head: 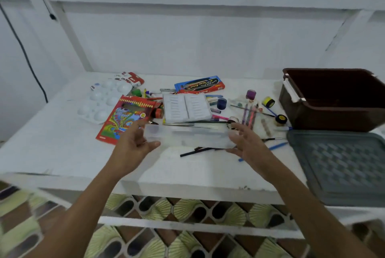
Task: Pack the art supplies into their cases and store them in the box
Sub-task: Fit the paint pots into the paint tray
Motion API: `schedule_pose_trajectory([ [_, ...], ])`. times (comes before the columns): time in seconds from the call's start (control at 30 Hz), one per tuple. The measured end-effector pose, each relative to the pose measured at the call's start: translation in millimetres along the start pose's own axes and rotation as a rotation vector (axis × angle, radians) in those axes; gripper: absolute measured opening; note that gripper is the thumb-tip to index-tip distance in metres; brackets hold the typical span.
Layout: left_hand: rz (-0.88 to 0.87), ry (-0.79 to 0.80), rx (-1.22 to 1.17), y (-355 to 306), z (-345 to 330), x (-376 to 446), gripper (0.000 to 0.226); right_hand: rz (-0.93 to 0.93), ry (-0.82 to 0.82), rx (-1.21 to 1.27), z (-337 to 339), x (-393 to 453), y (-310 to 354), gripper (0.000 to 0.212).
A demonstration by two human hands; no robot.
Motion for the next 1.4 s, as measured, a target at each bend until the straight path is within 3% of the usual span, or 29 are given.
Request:
schedule_pose_trajectory([
  [0.1,-0.037,0.0,0.115,15,-4,-16,0.056,0.108,0.126,-0.173,5,-17,-13,0.07],
  [0.17,-0.045,0.019,0.186,24,-8,-26,0.066,0.114,0.179,-0.183,7,-24,-19,0.078],
  [0.33,-0.028,0.064,0.342,34,-14,-36,0.053,0.126,0.18,-0.375,8,-29,-33,0.087],
  [0.43,0.013,0.092,0.405,39,-15,-39,0.05,0.144,0.17,-0.444,8,-30,-37,0.086],
  [0.73,0.031,0.035,0.452,31,-14,-48,0.076,0.184,0.176,-0.569,10,-33,-34,0.084],
  [0.9,0.105,0.09,0.461,38,-16,-50,0.087,0.154,0.226,-0.575,13,-34,-41,0.086],
  [1.4,0.159,0.141,0.538,31,-27,-19,0.099,0.172,0.013,-0.782,7,-19,-40,0.08],
])
Point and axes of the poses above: each hand's wrist, its own x-axis towards the middle knuckle, its own z-axis out of the back of the hand, y = z × x, the point moved 3 cm from there along x, towards the middle knuckle, and after that the axes turned 5 degrees about z, right-handed, at the moved point
